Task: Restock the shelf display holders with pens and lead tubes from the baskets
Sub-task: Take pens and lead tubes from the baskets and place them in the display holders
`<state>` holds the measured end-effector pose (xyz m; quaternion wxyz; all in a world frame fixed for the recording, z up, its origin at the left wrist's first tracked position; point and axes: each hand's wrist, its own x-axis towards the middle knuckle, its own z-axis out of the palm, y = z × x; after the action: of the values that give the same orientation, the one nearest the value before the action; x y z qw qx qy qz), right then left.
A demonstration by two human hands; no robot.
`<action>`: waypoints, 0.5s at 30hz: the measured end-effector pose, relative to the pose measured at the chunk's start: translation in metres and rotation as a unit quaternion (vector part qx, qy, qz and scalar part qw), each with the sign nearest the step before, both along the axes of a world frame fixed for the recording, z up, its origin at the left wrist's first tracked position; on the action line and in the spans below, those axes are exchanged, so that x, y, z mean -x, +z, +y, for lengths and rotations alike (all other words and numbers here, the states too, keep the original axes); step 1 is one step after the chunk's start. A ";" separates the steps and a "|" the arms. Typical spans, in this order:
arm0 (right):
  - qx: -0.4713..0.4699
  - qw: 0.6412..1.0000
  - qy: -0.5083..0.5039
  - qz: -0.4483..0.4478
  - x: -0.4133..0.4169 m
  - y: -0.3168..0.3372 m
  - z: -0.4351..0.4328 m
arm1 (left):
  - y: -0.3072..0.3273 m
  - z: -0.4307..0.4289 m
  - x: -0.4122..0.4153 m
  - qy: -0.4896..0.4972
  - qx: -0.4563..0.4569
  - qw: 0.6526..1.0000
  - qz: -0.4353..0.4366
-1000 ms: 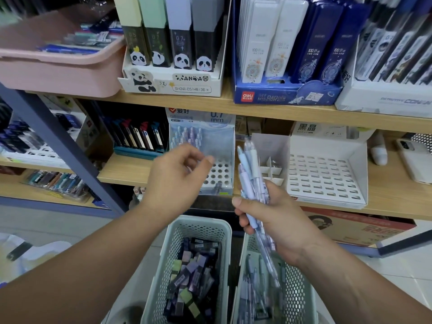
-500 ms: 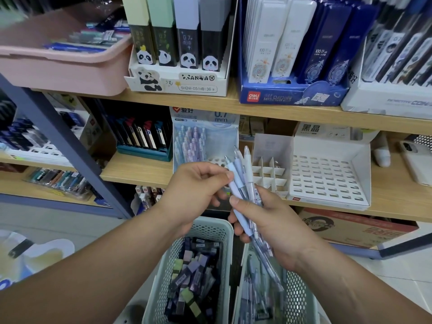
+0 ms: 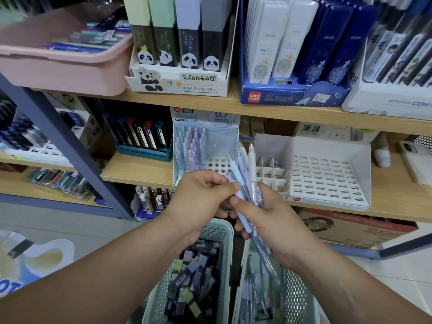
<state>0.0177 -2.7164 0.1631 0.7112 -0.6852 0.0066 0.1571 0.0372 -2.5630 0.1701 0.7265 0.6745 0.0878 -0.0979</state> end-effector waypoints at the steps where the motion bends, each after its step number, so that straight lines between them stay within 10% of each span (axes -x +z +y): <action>1: -0.002 1.000 0.001 0.005 0.000 0.001 -0.001 | 0.000 0.000 0.000 0.003 0.006 1.000 0.006; 15: -0.066 0.986 0.024 0.152 -0.004 0.008 -0.005 | 0.006 0.000 -0.004 0.081 0.058 0.995 0.001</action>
<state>0.0215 -2.7219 0.1706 0.7415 -0.6050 0.0881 0.2764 0.0415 -2.5628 0.1765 0.7699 0.6216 0.1374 -0.0445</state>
